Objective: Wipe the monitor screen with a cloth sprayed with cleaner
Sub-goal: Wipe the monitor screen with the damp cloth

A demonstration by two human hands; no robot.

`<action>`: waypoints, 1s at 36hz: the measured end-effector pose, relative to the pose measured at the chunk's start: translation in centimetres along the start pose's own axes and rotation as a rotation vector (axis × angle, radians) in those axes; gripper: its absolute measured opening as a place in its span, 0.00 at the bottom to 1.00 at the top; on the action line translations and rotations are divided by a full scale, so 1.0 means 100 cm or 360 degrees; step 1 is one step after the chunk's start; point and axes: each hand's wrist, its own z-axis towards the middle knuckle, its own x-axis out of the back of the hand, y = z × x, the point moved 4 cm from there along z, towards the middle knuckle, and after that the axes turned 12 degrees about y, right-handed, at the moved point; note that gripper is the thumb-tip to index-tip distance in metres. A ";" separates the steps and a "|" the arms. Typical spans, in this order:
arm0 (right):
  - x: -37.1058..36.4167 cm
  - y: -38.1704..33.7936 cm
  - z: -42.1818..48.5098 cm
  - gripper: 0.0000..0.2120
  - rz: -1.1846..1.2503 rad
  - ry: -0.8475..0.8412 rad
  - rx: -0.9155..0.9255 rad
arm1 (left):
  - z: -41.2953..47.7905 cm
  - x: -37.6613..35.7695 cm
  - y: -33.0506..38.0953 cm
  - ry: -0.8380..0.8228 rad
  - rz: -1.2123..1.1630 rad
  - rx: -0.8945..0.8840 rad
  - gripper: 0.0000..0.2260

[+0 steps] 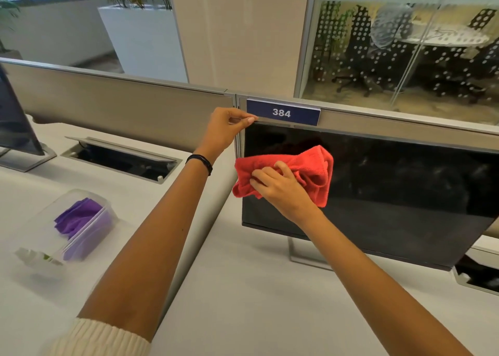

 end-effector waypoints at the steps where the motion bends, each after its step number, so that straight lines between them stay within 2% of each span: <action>1: 0.003 0.003 0.001 0.12 -0.0044 0.0062 -0.0020 | 0.000 0.000 0.001 -0.0001 0.0009 -0.0007 0.10; 6: 0.029 0.035 0.015 0.10 -0.0156 0.0475 -0.0196 | 0.000 0.001 0.003 -0.0022 0.0038 -0.0006 0.10; 10: 0.041 0.057 0.022 0.11 -0.0236 0.0572 -0.0340 | 0.001 0.001 0.004 -0.0017 0.0063 0.0008 0.11; 17: 0.021 0.026 0.008 0.13 -0.0117 0.0323 -0.0254 | -0.004 0.001 0.008 0.0023 0.0056 -0.0029 0.11; 21: 0.001 -0.003 -0.003 0.06 -0.0103 -0.0022 -0.0110 | -0.006 0.001 0.009 0.0045 0.0031 -0.0007 0.11; 23: -0.008 -0.014 -0.010 0.06 -0.0108 -0.0193 -0.0021 | -0.006 0.000 0.008 0.0067 0.0021 0.0023 0.10; 25: -0.010 -0.020 -0.015 0.05 -0.0113 -0.0247 0.0054 | -0.007 -0.001 0.007 0.0094 0.0024 0.0043 0.10; 29: -0.001 -0.012 -0.016 0.06 -0.0173 -0.0074 0.0084 | -0.007 -0.001 0.008 0.0125 0.0016 0.0036 0.10; 32: 0.018 0.009 -0.007 0.12 -0.0220 0.0228 -0.0059 | -0.007 -0.001 0.009 0.0116 0.0010 0.0039 0.10; 36: 0.043 0.045 -0.001 0.09 -0.0208 0.0589 -0.0293 | -0.006 -0.001 0.009 0.0122 0.0016 0.0042 0.09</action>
